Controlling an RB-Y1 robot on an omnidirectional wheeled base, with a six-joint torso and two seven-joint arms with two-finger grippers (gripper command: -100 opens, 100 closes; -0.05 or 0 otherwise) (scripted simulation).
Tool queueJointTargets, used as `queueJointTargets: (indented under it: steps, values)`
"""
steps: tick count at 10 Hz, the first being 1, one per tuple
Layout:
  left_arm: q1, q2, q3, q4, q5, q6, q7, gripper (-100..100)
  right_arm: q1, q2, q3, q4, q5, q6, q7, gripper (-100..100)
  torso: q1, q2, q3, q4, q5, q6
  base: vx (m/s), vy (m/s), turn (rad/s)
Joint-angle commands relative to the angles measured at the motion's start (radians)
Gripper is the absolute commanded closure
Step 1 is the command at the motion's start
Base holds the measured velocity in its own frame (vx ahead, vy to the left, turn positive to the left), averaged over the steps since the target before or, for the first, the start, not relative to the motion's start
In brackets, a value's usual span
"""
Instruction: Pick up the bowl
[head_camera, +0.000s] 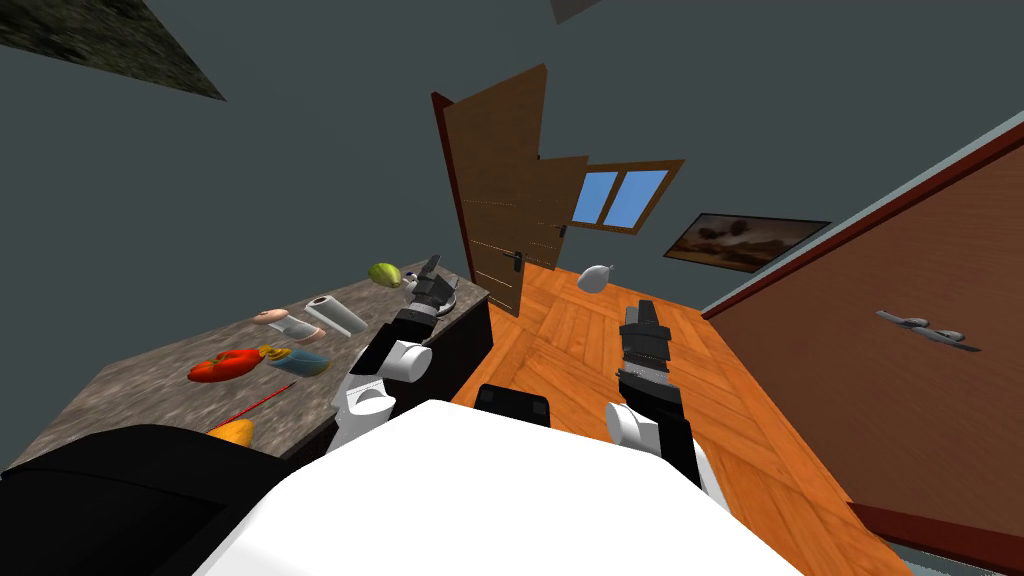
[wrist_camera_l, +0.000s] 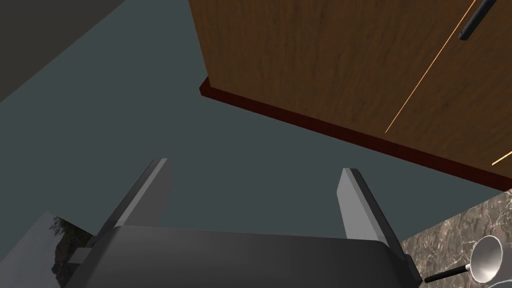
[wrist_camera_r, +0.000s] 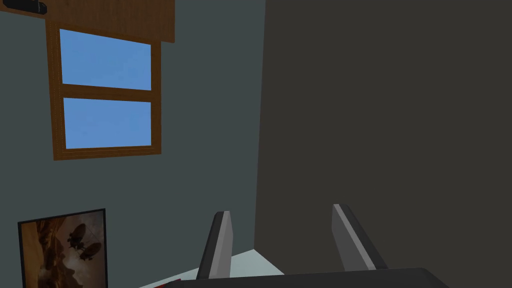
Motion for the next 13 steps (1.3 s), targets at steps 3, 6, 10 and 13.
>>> queueJointTargets:
  steps: [3,6,10,13]
  values:
    - [-0.009,0.017,0.015,-0.007,0.024,0.098,0.014,-100,0.0,0.0,0.0,0.0,0.0,0.0,0.0,0,0.002,-0.001,-0.001,0.0,0.0,0.0,-0.005,-0.026,0.007]
    - [-0.017,0.03,0.027,-0.01,0.043,0.169,0.024,-100,0.0,0.0,0.0,0.0,0.0,0.0,0.0,0,0.002,-0.001,-0.001,0.0,0.0,0.0,-0.004,-0.023,0.011]
    - [-0.025,0.043,0.039,-0.014,0.063,0.271,0.035,-100,0.0,0.0,0.0,0.0,0.0,0.0,0.0,0,0.001,-0.002,-0.001,0.0,0.0,0.0,0.001,-0.024,0.014]
    - [-0.032,0.057,0.053,-0.017,0.083,0.352,0.045,-100,0.0,0.0,0.0,0.0,0.0,0.0,0.0,0,0.001,-0.002,-0.001,0.0,0.0,0.0,0.008,-0.027,0.017]
